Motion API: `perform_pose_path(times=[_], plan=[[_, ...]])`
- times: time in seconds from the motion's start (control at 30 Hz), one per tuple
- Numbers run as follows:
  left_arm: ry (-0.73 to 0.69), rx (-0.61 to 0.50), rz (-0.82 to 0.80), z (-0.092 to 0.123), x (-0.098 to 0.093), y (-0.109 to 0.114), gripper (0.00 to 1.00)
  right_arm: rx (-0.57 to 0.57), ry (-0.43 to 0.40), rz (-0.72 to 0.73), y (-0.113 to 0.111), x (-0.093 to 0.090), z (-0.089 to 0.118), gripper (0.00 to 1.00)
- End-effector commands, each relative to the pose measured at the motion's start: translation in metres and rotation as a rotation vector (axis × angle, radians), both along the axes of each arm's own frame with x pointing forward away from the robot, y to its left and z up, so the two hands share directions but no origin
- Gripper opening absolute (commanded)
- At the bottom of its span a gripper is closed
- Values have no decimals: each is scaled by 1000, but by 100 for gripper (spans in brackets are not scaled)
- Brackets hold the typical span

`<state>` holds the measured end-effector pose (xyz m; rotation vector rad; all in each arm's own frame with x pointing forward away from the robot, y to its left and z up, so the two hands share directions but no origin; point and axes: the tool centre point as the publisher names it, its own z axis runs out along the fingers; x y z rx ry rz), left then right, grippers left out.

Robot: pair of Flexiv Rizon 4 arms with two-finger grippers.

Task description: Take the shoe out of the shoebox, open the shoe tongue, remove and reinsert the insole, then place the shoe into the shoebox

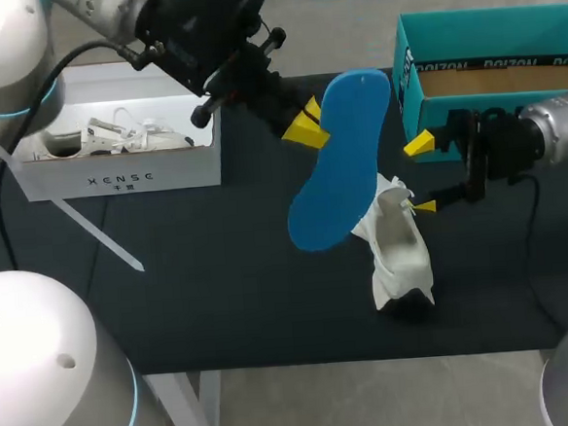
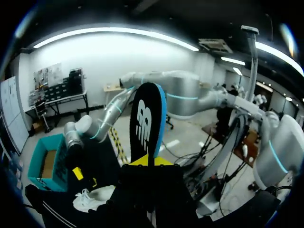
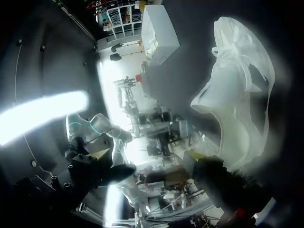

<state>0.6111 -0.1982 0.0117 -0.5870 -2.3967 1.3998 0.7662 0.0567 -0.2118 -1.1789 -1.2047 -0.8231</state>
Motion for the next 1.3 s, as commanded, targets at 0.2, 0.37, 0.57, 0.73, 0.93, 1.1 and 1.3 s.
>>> perform_pose_path(times=[0.2,0.37,0.57,0.73,0.93,1.1,1.3], plan=[[-340,56,45,8,-8,5,0,-2,0,-1,1,0,0,100],[-340,56,45,8,-8,5,0,-2,0,-1,1,0,0,100],[-340,56,45,8,-8,5,0,-2,0,-1,1,0,0,100],[-340,56,45,8,-8,5,0,-2,0,-1,1,0,0,100],[-678,72,-28,-11,-53,-15,0,-2,0,-1,1,0,0,100],[-895,63,-37,-25,-91,-23,0,-2,0,-1,1,0,0,100],[-1076,85,-39,-31,-112,-7,0,-2,0,-1,1,0,0,100]])
